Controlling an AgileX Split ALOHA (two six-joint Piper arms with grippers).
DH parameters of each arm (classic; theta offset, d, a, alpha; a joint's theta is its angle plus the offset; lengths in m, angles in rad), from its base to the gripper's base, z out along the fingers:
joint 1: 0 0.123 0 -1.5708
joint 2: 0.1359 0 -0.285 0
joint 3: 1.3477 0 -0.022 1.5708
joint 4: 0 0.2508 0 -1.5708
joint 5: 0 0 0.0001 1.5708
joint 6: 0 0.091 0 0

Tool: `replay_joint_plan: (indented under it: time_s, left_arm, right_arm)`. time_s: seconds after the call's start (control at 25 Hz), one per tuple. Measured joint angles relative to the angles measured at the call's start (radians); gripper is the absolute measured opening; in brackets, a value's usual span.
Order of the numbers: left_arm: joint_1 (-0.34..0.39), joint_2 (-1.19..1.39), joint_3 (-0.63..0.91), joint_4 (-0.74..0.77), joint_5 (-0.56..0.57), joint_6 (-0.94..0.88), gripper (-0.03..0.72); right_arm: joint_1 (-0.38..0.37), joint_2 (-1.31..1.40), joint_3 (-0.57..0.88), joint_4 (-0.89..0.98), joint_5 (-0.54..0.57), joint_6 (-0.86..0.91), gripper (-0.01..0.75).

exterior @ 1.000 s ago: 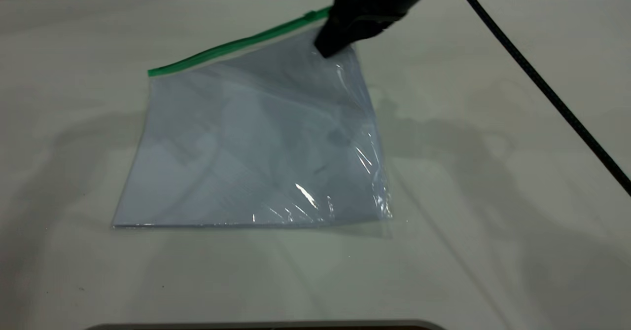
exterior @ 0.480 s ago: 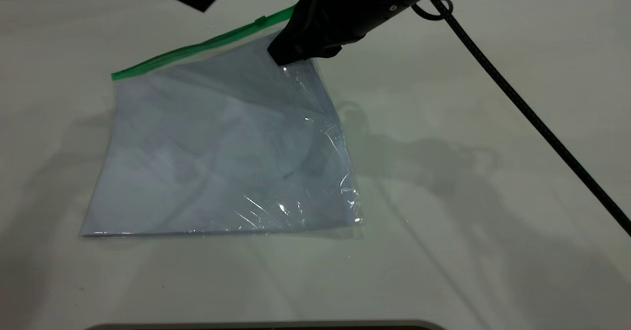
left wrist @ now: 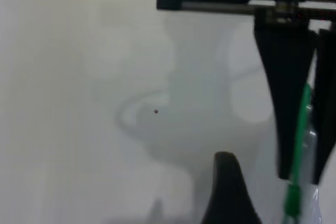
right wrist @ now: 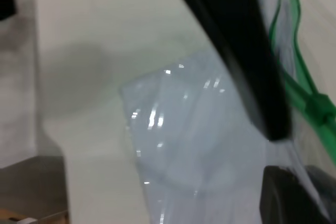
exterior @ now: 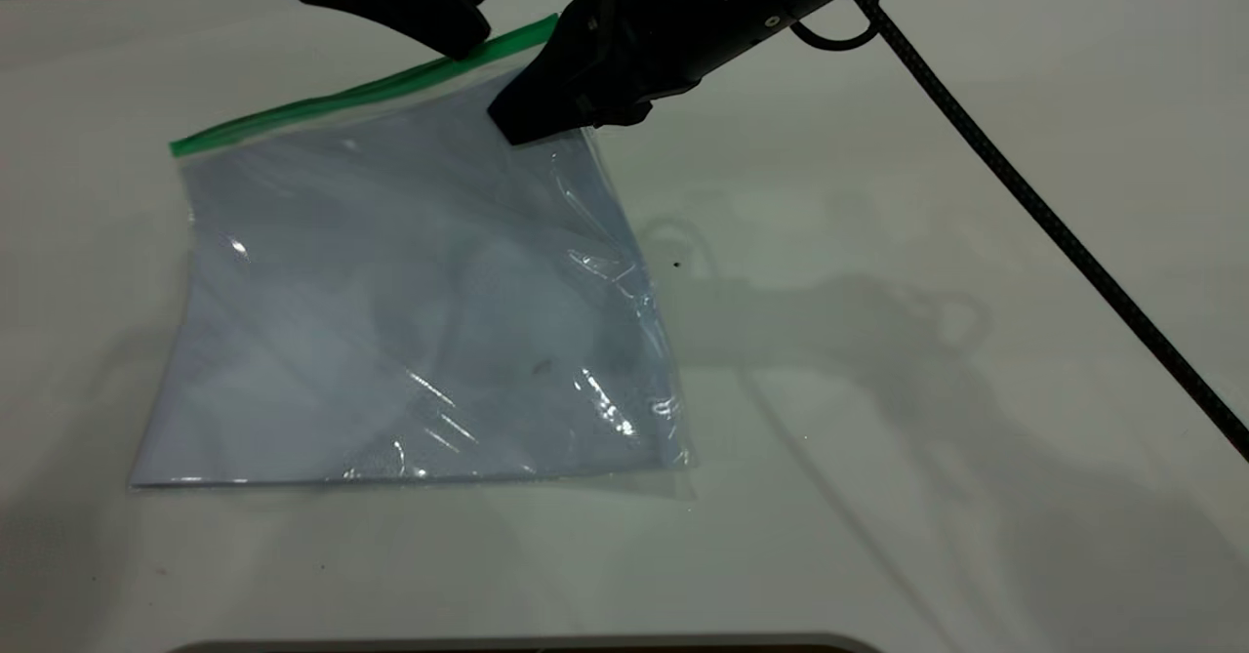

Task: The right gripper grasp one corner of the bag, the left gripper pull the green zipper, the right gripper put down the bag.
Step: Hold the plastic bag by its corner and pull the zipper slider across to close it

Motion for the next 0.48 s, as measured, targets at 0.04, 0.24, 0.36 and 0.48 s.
replay_joint_plan:
  time_s: [0.04,0.24,0.36,0.48]
  left_arm:
    - [-0.002,0.0,0.0,0.0,0.0,0.0,0.567]
    - [-0.003,0.0,0.0,0.001,0.002,0.001,0.567]
    - [-0.003,0.0,0.0,0.004,0.015,0.001,0.567]
    - [-0.003,0.0,0.0,0.008,0.04,0.001,0.567]
  right_arm:
    - [0.0,0.0,0.0,-0.006,0.017,0.0,0.034]
    - [0.0,-0.001,0.0,-0.02,0.068,-0.001,0.034]
    - [0.0,-0.002,0.0,-0.023,0.073,-0.003,0.034]
    - [0.0,-0.002,0.0,-0.025,0.076,-0.004,0.034]
